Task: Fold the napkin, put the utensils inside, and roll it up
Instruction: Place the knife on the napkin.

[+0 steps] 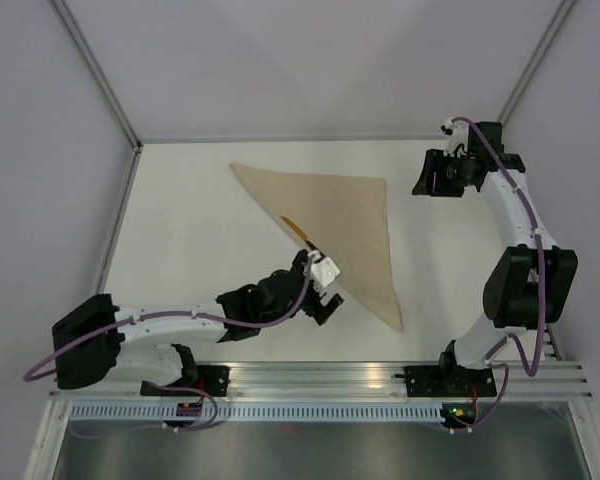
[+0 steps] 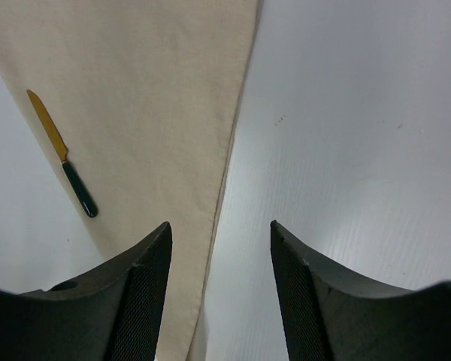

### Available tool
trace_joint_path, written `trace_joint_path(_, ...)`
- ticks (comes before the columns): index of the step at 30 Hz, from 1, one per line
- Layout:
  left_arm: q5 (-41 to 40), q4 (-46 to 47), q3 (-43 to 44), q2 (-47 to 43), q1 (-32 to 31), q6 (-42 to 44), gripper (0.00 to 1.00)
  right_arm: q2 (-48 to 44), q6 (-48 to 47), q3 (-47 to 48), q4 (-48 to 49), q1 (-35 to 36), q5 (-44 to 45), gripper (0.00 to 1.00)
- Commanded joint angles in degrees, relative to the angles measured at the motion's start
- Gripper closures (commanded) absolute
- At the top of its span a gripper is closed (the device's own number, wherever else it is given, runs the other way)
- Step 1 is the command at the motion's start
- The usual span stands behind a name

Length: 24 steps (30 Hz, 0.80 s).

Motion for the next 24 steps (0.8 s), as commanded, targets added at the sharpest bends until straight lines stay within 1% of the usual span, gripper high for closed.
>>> trace_joint_path(1, -7.6, 13.3, -0.1, 6.6, -5.5, 12.0, 0.05, 0.8, 1.6, -0.3, 1.0, -1.1, -2.0, 0.4)
trace_joint_path(2, -7.8, 16.6, -0.1, 8.2, -6.5, 13.1, 0.05, 1.0, 1.4, -0.2, 1.0, -1.3, -2.1, 0.4)
trace_joint_path(3, -9.4, 17.9, 0.3, 11.9, -8.6, 14.9, 0.06, 1.2, 1.1, 0.0, 0.7, -1.4, -2.0, 0.4)
trace_joint_path(6, -11.5, 21.2, 2.3, 17.1, -11.7, 16.9, 0.08, 1.4, 0.0, -0.3, 0.7, -1.9, -1.6, 0.4)
trace_joint_path(7, -12.2, 21.9, 3.0, 21.0, -12.7, 17.7, 0.08, 1.5, -0.2, -0.3, 0.6, -2.0, -1.3, 0.4)
trace_joint_path(8, -13.0, 22.9, 3.6, 22.9, -13.8, 18.7, 0.08, 1.7, -0.2, -0.4, 0.7, -2.0, -1.4, 0.41)
trace_joint_path(9, -14.7, 24.3, 5.3, 24.8, -15.8, 21.0, 0.08, 2.1, -0.4, -0.6, 0.7, -2.2, -1.5, 0.41)
trace_joint_path(10, -15.5, 24.8, 6.2, 29.0, -16.7, 22.3, 0.08, 2.2, -0.4, -0.7, 0.8, -2.3, -1.6, 0.41)
trace_joint_path(12, -17.8, 27.7, 9.0, 33.1, -19.2, 26.2, 0.09, 2.5, -0.4, -1.0, 1.1, -2.6, -1.6, 0.42)
trace_joint_path(14, -19.0, 29.7, 11.3, 37.7, -20.4, 29.0, 0.09, 2.7, -0.4, -1.2, 1.4, -2.8, -1.8, 0.43)
trace_joint_path(17, -17.2, 29.8, 13.6, 40.5, -20.7, 29.3, 0.09, 3.1, -0.3, -1.4, 1.7, -3.1, -1.8, 0.44)
trace_joint_path(24, -12.7, 28.7, 15.9, 43.2, -20.7, 29.1, 0.09, 3.8, -0.2, -2.0, 2.7, -3.9, -1.8, 0.46)
